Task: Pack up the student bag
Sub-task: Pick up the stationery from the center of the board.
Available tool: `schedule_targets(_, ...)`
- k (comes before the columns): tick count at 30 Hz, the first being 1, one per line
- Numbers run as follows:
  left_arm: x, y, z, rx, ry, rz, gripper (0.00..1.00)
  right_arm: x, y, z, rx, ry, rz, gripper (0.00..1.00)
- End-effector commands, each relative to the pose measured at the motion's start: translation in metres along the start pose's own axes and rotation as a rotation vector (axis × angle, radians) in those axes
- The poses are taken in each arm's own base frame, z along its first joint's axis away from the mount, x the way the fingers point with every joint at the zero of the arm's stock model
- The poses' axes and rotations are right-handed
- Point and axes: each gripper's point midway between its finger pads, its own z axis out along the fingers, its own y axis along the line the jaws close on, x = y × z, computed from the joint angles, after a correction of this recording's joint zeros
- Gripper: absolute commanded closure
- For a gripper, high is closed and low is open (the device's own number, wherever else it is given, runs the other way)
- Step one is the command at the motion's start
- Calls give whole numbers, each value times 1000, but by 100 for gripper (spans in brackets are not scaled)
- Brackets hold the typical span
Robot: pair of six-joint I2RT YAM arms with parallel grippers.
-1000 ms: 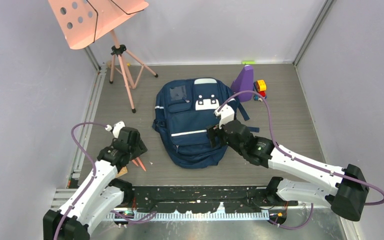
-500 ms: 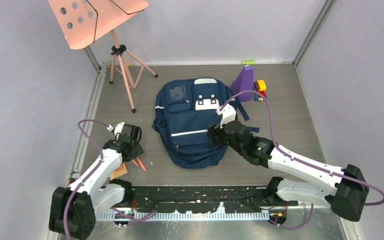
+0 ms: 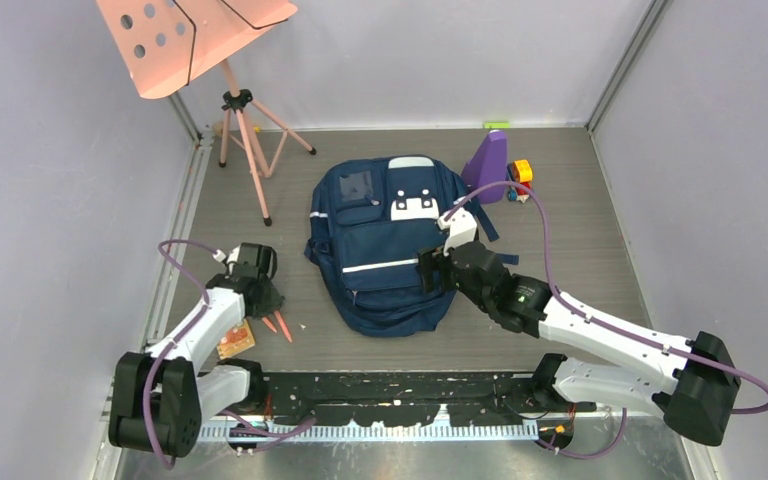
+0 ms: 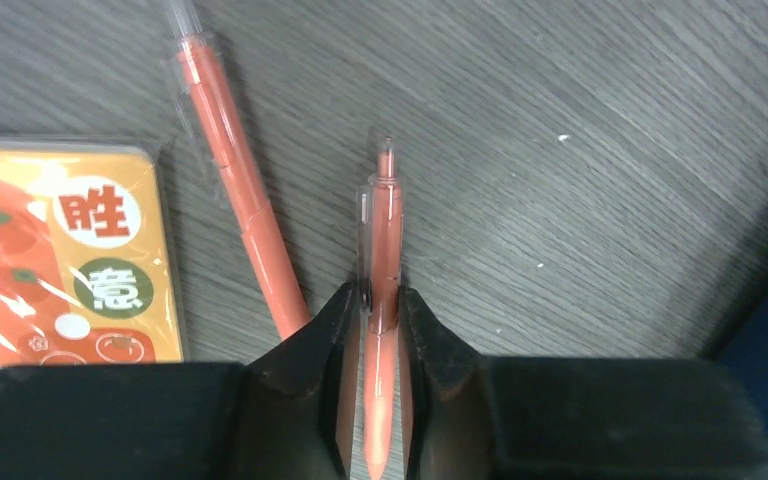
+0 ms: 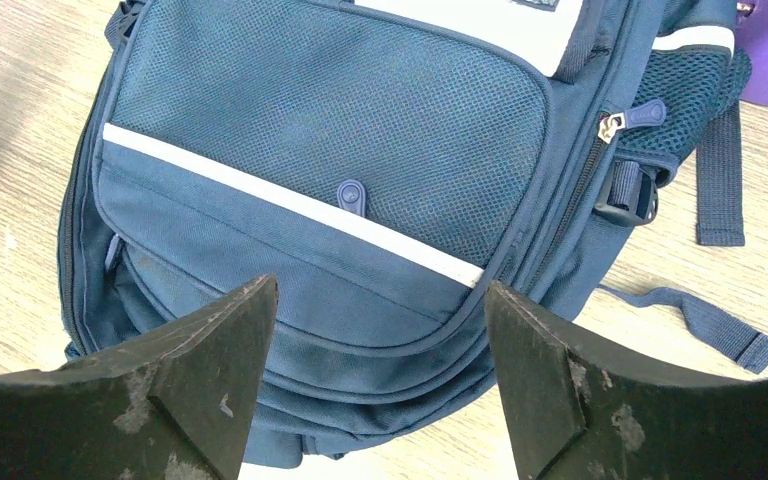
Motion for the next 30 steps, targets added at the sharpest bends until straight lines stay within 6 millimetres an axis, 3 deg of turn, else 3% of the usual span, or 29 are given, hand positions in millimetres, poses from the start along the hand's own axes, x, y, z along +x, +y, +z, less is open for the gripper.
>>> schedule_targets(1,-1,-12,1,63,11,4,91,-16,-4,-3,20,-67,47,18)
schedule_targets(3,-2,-15,-2,82,7,1,100,-16,-5,-3,21,-67,50,18)
schedule_targets(5,-6,-21,-8,114,-3,-4,100,-18,-4,-4,18,-66,54,19)
schedule_targets(8,-16,-43,-28,238,-24,-26,100,-23,-1,-7,7,-69,82,18)
schedule_targets(11,-26,-74,-60,416,-47,-39,100,-27,11,-10,-48,-66,146,19)
schedule_targets(16,-33,-120,-112,650,-86,-57,100,-40,53,-14,-255,-78,268,23)
schedule_targets(21,-21,-169,-155,829,-87,-24,100,-53,104,-17,-439,-79,341,26)
schedule_targets(26,-6,-204,-183,937,-73,20,100,-49,149,-15,-537,-37,321,29)
schedule_targets(30,4,-218,-194,1005,-35,7,100,-45,167,-6,-571,-2,345,33)
